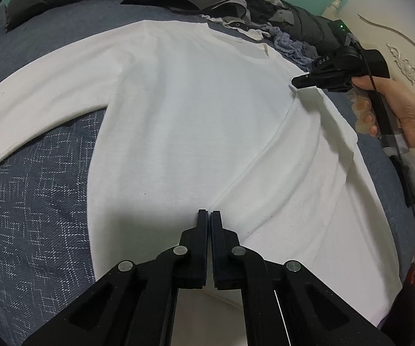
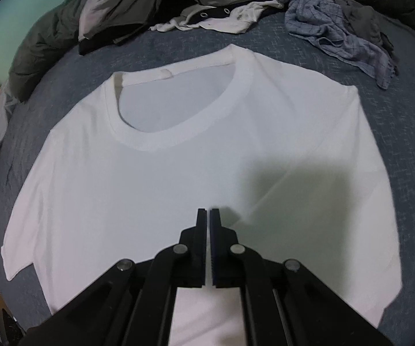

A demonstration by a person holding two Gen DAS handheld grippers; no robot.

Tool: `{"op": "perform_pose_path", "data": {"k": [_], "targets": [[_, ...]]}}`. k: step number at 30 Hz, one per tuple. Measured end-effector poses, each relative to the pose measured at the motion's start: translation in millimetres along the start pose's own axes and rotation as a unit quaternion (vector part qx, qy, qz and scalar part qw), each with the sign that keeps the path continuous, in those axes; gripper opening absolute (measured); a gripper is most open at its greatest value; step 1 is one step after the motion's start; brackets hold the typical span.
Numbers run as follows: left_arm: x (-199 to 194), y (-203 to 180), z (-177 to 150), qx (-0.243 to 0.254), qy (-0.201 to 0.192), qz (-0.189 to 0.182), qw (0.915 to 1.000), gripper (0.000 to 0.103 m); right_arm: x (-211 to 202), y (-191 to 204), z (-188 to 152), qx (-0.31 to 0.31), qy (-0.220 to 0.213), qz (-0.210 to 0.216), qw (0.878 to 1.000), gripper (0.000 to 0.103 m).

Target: Fold clothes

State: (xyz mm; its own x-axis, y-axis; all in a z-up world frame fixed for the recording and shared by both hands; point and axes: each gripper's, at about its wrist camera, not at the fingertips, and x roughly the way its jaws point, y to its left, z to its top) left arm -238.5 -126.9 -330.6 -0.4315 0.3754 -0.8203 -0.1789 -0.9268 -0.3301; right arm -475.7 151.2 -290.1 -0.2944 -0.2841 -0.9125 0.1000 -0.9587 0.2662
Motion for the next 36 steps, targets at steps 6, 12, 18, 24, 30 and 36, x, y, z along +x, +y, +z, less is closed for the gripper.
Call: {"op": "perform_pose_path", "data": {"k": [6, 12, 18, 24, 30, 36], "targets": [[-6, 10, 4, -0.023, -0.011, -0.007, 0.9996, 0.002, -33, -5, -16, -0.053, -0.048, 0.027, 0.997, 0.002], [-5, 13, 5, -0.026, -0.009, -0.021, 0.9994, 0.003, -39, -16, -41, -0.076, -0.052, 0.045, 0.995, 0.002], [3, 6, 2, -0.001, 0.006, -0.010, 0.9999, 0.002, -39, -20, -55, -0.114, -0.026, 0.056, 0.992, 0.005], [-4, 10, 2, -0.002, 0.002, -0.010, 0.9999, 0.001, -23, 4, -46, -0.122, 0.003, 0.039, 0.992, 0.038], [-13, 8, 6, 0.002, -0.009, 0.000, 1.0000, 0.001, 3, 22, -41, -0.074, 0.044, 0.028, 0.996, 0.040], [-10, 4, 7, 0.008, -0.004, -0.003, 1.0000, 0.001, 23, 36, -37, -0.067, 0.071, -0.004, 0.995, 0.024]]}}
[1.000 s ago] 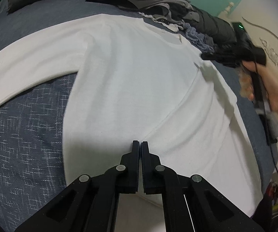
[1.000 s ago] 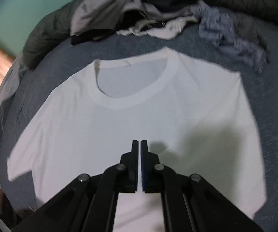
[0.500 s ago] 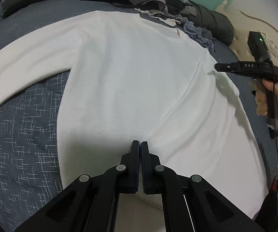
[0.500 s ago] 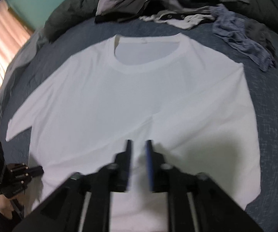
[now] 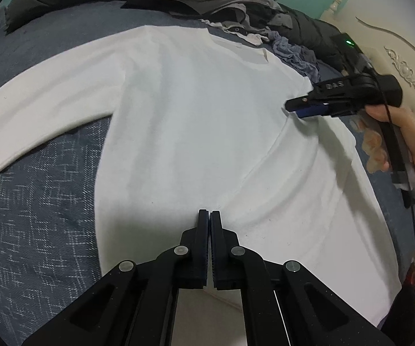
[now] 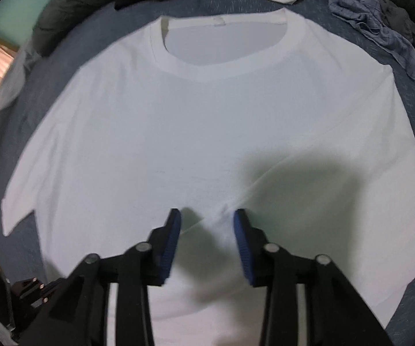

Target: Fold clothes

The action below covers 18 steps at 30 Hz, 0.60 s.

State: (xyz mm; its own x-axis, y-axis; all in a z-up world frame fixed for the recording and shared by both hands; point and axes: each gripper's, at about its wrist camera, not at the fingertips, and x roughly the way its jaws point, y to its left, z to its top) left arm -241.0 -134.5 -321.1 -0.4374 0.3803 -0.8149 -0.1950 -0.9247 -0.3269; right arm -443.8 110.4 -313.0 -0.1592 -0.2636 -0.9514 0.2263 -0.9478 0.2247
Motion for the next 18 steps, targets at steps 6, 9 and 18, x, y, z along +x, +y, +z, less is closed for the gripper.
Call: {"op": "perform_pose_path", "data": {"k": [6, 9, 18], "targets": [[0, 0, 1, -0.001, 0.000, -0.002, 1.0000, 0.001, -3, -4, -1, 0.008, -0.010, -0.006, 1.000, 0.002], [-3, 1, 0, -0.003, -0.002, -0.002, 1.0000, 0.001, -13, -6, -3, 0.009, -0.027, 0.002, 1.000, 0.002], [-3, 0, 2, -0.008, -0.003, -0.003, 1.0000, 0.001, -24, -12, 8, 0.032, -0.062, 0.028, 0.997, 0.001]]}}
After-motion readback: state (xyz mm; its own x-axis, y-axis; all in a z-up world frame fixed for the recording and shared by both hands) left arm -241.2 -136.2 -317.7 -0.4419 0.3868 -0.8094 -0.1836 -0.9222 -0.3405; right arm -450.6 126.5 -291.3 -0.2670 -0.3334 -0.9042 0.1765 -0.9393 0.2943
